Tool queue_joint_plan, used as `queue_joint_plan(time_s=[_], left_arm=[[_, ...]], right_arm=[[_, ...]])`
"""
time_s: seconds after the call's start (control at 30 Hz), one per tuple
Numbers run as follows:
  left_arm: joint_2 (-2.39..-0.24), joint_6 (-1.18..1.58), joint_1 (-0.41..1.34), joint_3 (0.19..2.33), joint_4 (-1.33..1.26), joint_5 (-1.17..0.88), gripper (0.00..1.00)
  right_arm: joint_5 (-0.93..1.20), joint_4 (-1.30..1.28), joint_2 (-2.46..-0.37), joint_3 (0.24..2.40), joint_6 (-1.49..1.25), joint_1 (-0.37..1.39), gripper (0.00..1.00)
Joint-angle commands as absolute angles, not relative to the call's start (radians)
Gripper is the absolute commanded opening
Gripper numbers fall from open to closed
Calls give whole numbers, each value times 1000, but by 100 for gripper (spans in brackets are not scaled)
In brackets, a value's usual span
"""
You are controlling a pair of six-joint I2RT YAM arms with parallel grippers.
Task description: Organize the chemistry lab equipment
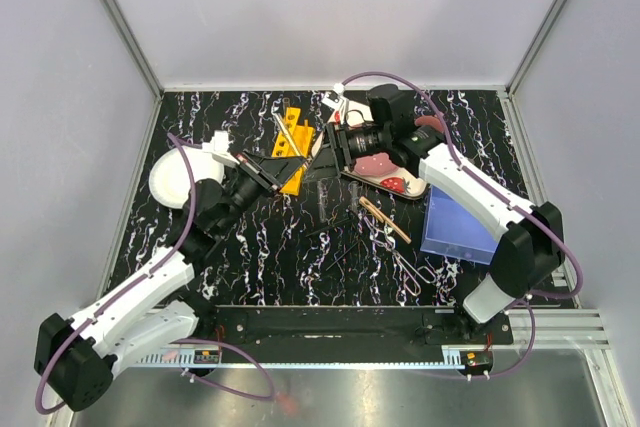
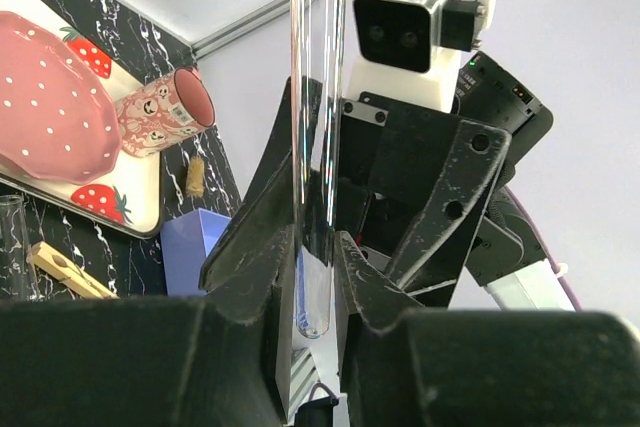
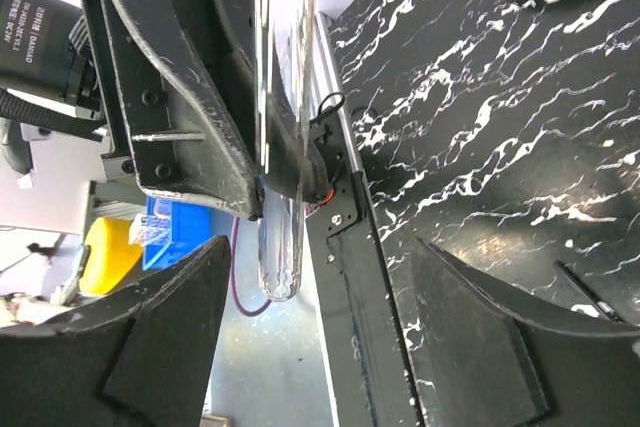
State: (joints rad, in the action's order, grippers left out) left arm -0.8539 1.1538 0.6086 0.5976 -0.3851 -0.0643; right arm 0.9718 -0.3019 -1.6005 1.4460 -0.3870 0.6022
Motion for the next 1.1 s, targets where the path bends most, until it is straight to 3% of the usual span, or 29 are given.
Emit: queue_joint_plan(time_s=[0.0,0.2,0.4,0.47,0.5,0.6,0.63,0.73,0.83,1.07], left_arm=[[-868,1158,638,597,-477,28,11],[-877,1147,669,594,-479,57,11],[-897,1131,684,603,-477,51,13],[-900,1127,684,610,-465,32,21],[-902,1112,684,621,-456,28,34],[-888,1057,674,678,-361,6,56],[-885,1040,666,695,-283,-33,69],[-873,991,591,758,-151,-160,90],[-854,963,474,801,-62,-330,99],[-923,940,322,902,32,-658,99]], right_arm=[[1006,-216,-1609,1437,-449,607,73],[1009,-206,-1611,1430,-457,607,39],[1015,-202,-1605,1422,-440,606,15],[1012,-224,-1597,1419,-417,604,13],[1009,-245,-1586,1419,-363,606,13],[970,-356,-1537,1419,-206,601,12],[957,-414,-1523,1413,-163,601,12],[901,-509,-1467,1385,-16,600,12],[835,-575,-1416,1355,109,594,11],[804,-646,-1385,1309,256,592,10]])
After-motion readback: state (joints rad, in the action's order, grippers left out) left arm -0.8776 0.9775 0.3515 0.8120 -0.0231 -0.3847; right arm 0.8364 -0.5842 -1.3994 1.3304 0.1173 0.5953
